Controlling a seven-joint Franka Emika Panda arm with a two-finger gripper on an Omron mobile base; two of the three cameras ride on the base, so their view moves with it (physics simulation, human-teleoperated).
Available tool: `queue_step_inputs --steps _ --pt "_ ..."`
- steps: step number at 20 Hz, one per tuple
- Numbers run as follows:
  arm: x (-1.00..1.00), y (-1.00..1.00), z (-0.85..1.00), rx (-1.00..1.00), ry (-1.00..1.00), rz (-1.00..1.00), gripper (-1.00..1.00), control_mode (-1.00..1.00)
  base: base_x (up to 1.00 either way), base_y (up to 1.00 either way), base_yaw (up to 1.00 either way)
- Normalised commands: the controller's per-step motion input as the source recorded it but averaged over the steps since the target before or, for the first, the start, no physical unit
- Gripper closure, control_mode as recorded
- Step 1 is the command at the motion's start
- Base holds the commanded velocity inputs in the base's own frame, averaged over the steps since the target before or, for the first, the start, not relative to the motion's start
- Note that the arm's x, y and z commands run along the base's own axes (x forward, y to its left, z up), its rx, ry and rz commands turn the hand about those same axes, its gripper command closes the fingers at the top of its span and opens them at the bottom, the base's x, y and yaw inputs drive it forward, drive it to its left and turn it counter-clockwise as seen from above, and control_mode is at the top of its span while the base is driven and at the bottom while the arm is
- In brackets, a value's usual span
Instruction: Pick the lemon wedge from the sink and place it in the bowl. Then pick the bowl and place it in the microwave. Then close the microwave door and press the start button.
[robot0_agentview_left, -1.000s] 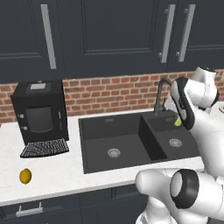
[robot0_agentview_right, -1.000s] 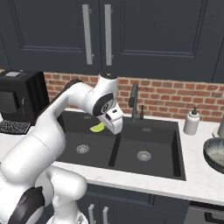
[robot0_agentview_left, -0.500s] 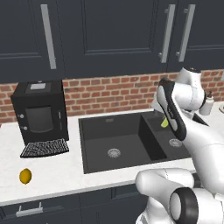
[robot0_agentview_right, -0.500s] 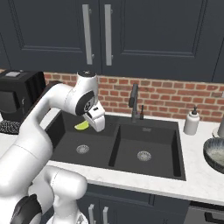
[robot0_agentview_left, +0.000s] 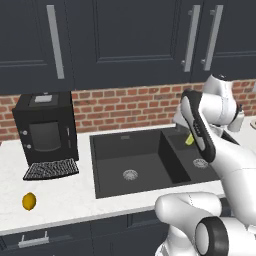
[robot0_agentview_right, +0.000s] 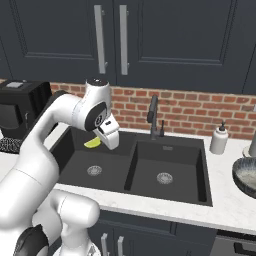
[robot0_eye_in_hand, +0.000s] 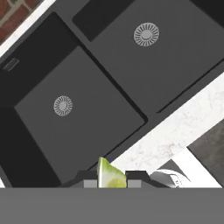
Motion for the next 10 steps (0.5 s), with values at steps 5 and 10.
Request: queue_step_inputs --steps 5,10 --pt "0.00 0.00 0.00 0.00 0.00 0.00 1.00 1.00 -0.16 -0.61 0.00" --pt "0.00 0.00 0.00 0.00 0.00 0.00 1.00 1.00 -0.34 -0.97 0.00"
